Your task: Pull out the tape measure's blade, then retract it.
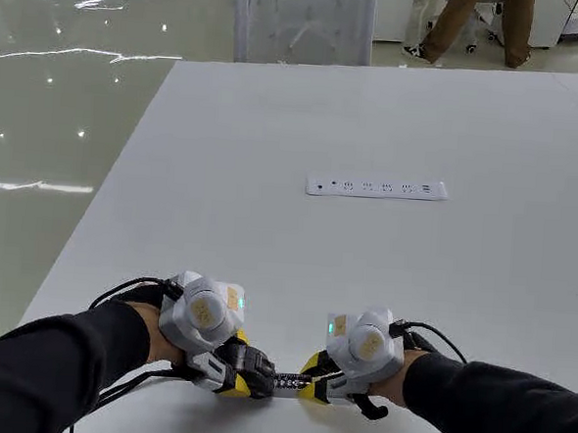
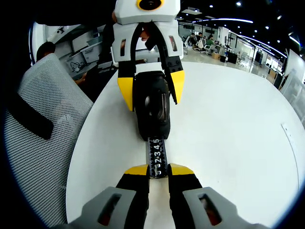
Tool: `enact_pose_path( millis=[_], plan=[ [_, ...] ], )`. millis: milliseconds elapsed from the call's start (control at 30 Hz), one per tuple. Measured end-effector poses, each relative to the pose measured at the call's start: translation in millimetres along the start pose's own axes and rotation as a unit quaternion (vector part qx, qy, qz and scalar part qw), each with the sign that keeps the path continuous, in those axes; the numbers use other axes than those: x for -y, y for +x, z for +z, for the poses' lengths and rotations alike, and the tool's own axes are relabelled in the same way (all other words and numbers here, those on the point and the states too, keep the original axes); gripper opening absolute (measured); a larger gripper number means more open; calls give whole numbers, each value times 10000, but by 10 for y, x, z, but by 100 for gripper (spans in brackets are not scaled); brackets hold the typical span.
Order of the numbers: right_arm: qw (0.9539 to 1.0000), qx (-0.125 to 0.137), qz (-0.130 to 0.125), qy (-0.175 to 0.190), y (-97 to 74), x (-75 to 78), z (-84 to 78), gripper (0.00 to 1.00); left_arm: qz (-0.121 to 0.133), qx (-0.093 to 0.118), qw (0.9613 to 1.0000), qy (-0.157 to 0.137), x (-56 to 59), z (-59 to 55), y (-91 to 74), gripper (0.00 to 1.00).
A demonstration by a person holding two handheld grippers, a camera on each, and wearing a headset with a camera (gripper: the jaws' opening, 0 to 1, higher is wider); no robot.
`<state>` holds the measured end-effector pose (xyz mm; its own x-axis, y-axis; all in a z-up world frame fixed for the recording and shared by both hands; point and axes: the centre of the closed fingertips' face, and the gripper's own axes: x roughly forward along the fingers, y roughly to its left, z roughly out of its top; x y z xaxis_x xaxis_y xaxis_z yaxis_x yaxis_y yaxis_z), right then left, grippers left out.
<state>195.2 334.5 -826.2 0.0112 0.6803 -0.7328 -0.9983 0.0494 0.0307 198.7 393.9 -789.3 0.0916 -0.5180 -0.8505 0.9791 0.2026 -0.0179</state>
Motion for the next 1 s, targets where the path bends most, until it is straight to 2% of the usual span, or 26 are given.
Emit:
enact_pose_path(
  millis=[267, 1000],
  plan=[
    [9999, -112, -66, 73, -166, 19, -175, 11, 29, 50, 10000, -22, -7, 4, -1, 33],
    [9992, -221, -228, 231, -439, 19, -483, 11, 29, 21, 10000, -28, -6, 12, 7, 33]
  ],
)
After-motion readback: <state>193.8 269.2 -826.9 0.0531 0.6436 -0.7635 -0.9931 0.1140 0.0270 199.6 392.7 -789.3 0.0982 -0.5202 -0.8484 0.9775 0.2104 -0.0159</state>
